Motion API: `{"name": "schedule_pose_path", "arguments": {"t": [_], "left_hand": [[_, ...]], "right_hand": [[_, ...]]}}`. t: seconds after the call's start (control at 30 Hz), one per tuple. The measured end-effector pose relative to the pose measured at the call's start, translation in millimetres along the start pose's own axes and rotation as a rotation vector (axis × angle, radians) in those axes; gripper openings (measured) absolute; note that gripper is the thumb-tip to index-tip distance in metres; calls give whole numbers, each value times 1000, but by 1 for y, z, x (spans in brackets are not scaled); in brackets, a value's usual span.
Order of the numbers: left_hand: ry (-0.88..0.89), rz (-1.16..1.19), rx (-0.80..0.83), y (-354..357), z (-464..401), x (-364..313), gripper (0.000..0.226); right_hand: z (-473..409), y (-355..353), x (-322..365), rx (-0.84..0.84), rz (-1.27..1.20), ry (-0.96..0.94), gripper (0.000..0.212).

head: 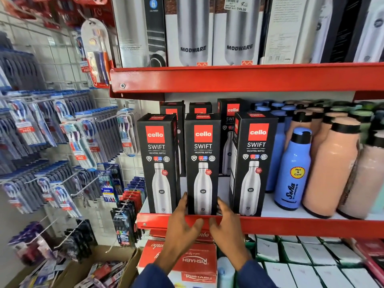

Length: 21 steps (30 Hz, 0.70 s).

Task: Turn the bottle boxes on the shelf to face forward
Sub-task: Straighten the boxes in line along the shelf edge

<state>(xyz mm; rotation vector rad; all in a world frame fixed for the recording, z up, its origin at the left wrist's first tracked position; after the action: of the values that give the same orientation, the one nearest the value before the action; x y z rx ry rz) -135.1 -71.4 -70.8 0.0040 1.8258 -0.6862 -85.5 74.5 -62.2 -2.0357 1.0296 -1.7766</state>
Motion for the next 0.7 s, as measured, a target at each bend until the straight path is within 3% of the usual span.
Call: {"name": "schedule_pose_path", "arguments": {"t": [0.23, 0.37, 0.53, 0.7], "left_hand": [[5, -40, 7, 4, 4, -5, 101], [30, -60, -35, -2, 11, -6, 93], [120, -84, -345, -19, 30, -21, 47], [238, -85, -337, 10, 29, -52, 33]], "right_hand": [[0, -1, -5, 23, 1, 7, 64], [3, -2, -5, -13, -26, -21, 60], [23, -36, -11, -259, -148, -70, 37], [36, -81, -43, -542, -323, -45, 30]]}}
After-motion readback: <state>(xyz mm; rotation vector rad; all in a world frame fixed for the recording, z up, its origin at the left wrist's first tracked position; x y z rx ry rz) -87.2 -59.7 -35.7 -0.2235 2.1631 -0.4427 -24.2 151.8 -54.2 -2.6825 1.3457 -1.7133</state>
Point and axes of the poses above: each hand's wrist, its own z-axis away from the middle knuckle, its own y-axis out of the palm, x = y × z, the point moved 8 cm from there along -z, towards the middle knuckle, and after that the axes turned 12 degrees about x, right-handed, at the moved point
